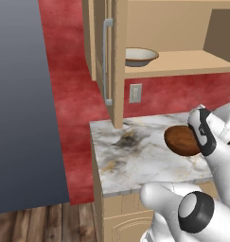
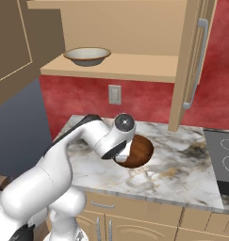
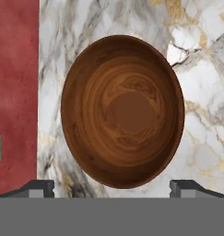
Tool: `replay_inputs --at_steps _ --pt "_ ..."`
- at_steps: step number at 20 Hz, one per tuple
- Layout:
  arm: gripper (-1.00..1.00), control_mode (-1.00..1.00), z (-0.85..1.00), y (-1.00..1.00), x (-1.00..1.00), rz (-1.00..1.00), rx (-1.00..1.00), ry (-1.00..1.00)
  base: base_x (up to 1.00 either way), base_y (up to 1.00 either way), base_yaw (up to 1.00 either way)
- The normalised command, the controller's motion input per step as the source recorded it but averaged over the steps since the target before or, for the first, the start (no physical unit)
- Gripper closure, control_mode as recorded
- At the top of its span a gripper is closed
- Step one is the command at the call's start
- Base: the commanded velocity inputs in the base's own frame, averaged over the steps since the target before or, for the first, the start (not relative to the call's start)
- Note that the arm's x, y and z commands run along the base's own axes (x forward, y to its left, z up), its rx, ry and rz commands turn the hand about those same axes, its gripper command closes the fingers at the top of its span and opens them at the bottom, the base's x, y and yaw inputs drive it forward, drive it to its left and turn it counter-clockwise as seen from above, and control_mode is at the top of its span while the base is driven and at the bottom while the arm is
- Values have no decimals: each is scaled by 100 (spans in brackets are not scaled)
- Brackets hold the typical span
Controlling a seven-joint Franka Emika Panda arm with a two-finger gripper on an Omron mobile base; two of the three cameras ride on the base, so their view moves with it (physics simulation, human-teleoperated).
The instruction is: Open the cabinet. Pick the bowls from the counter and place them in the cabinet. Then close the cabinet.
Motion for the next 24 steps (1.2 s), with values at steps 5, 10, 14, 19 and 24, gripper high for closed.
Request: replay_inputs --at_steps 5,10,14,19,24 --pt "-100 -100 -27 -15 -18 0 0 3 0 0 0" --pt "-100 -100 -18 -18 -22 1 0 1 0 0 0" --pt "-100 -100 -23 -15 -15 1 0 1 0 0 0" --pt "-100 -100 -25 -9 -4 2 0 0 0 0 0" --pt "-100 -100 -29 -2 0 3 0 0 0 0 0"
